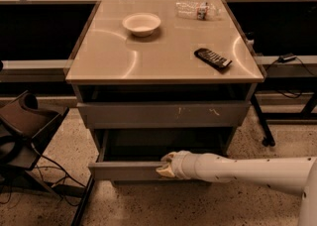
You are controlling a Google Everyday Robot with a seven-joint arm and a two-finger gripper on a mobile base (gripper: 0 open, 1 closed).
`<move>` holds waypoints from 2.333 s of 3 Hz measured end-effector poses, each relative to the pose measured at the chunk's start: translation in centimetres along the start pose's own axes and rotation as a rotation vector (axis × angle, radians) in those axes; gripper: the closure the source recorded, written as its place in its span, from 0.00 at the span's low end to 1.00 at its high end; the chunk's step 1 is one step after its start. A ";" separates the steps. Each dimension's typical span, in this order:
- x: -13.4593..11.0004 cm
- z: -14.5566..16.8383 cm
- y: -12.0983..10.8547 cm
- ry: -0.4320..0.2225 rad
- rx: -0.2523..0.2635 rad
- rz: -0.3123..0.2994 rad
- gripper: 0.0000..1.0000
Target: Open middle drawer
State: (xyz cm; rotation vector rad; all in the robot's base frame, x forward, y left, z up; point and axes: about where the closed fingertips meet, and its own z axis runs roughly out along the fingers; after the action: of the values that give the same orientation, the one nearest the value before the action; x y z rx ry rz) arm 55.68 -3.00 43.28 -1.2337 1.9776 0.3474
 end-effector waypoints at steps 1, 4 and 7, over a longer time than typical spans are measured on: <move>0.0 0.0 0.0 0.000 0.000 0.000 1.00; 1.6 -1.2 3.8 -0.020 0.019 -0.019 1.00; 1.6 -2.5 5.6 -0.039 0.021 -0.020 1.00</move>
Offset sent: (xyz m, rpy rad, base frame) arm -0.0414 -0.0017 -0.0200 -0.0282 -0.0360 -0.0074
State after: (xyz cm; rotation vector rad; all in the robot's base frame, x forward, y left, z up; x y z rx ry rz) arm 49.35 -2.75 42.91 -1.2241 1.9304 0.3377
